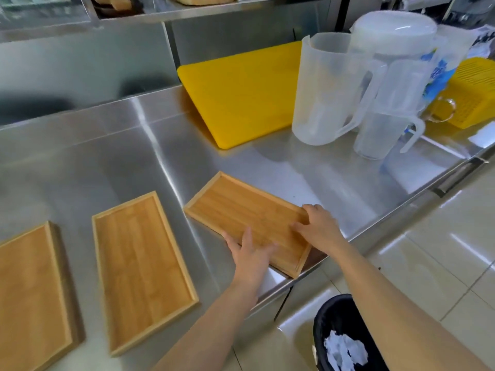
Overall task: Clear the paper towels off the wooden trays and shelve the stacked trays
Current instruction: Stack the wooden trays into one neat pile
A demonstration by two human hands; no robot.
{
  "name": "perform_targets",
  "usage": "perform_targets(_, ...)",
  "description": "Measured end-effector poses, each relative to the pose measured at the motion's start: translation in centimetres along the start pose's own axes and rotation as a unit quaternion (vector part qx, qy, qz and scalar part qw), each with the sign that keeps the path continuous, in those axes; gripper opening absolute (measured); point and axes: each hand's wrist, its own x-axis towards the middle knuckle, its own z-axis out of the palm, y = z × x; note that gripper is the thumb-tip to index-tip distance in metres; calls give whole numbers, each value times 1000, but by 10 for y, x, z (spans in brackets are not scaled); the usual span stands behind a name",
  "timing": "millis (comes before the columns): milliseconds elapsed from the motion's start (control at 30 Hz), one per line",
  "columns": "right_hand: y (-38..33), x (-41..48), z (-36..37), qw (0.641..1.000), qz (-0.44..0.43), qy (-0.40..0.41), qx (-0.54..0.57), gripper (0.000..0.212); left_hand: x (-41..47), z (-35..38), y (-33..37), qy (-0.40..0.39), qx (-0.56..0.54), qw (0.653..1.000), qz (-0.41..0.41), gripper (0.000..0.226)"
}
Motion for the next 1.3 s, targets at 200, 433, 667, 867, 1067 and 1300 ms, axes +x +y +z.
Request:
perform_targets(200,-23,-14,10,997,76,-11,-1,34,16,-6,25,57,-105,989,-92,76)
perform_targets(433,-21,-19,0,973,111,-104,175,33,35,-42,40,102,-118,966,-205,61)
perform_targets(667,-51,-23,1,961,72,-123,235,32,19,-66,38,67,-131,970,-192,24)
perform_targets(867,-82,-23,5,968,28,-98,230,34,15,-93,49,152,-51,984,-79,30)
perform_targets(1067,-127,-36,22,982,-88,-51,157,41,-7,-141,55,218,11,975,38,21)
perform_targets(1300,-164,-63,60,978,-205,-37,-5,41,-32,-191,27,313,166,934,39,36)
